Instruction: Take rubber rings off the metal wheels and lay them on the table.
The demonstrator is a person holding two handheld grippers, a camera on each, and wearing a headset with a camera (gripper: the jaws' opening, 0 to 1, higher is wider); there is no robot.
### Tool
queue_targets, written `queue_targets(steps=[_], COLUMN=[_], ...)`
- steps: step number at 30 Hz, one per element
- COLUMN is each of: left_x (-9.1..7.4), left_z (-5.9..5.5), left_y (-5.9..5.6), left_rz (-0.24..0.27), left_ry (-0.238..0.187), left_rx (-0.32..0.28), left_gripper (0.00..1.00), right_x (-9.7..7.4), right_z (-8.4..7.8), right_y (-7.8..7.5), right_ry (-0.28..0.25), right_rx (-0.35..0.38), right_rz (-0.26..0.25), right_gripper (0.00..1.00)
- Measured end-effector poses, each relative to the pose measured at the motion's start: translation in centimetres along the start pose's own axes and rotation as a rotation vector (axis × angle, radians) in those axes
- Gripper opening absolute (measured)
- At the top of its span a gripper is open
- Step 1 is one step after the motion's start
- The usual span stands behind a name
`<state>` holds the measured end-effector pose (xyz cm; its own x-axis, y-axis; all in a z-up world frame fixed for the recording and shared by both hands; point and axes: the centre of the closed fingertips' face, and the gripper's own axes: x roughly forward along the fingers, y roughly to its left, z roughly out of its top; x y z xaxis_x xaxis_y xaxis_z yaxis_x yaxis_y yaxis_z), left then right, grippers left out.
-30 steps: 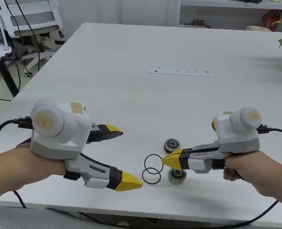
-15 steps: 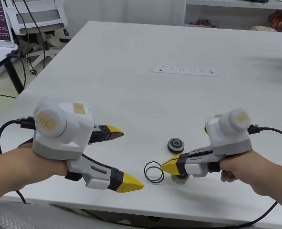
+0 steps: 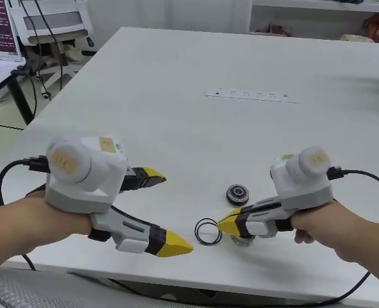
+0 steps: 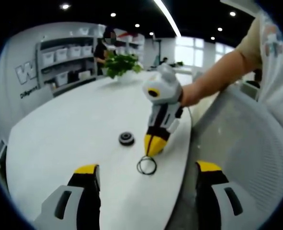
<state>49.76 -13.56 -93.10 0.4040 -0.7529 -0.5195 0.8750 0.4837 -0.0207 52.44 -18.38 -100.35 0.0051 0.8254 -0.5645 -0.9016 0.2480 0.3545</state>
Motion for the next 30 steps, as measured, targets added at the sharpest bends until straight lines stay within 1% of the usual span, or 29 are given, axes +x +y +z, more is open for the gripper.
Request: queue_targets(steps=[2, 8, 15, 19, 26, 30], left_x=[0.0, 0.0, 0.0, -0.1, -0.1, 0.3], left_z=[-0.1, -0.1, -0.1, 0.0, 0.2, 0.6], left_y=[0.0, 0.1, 0.0, 0.2, 1.0, 1.4], left_rz=[0.0, 0.003, 0.004, 0.005, 0.009, 0.008], left_ry=[0.002, 0.004, 0.006, 0.005, 0.004, 0.004], left_rx=[-0.003, -0.007, -0.007, -0.009, -0.015, -0.012], left_gripper=[0.83, 0.82, 0.82, 0.82, 0.82, 0.82], right_x=[0.0, 0.0, -0.3, -0.7, -1.9, -2.8], right_z=[0.0, 0.0, 0.2, 0.6, 1.8, 2.4], right_y=[-0.2, -0.3, -0.7, -1.0, -1.3, -2.1], right_ry=[0.004, 0.004, -0.01, -0.038, -0.1, -0.135], right_rx=[-0.009, -0.029, -0.031, -0.018, -0.001, 0.0], right_rz=[-0.012, -0.024, -0.04, -0.051, -0.069, -0.098], right_gripper=[0.0, 0.0, 0.07, 0.12, 0.18, 0.21])
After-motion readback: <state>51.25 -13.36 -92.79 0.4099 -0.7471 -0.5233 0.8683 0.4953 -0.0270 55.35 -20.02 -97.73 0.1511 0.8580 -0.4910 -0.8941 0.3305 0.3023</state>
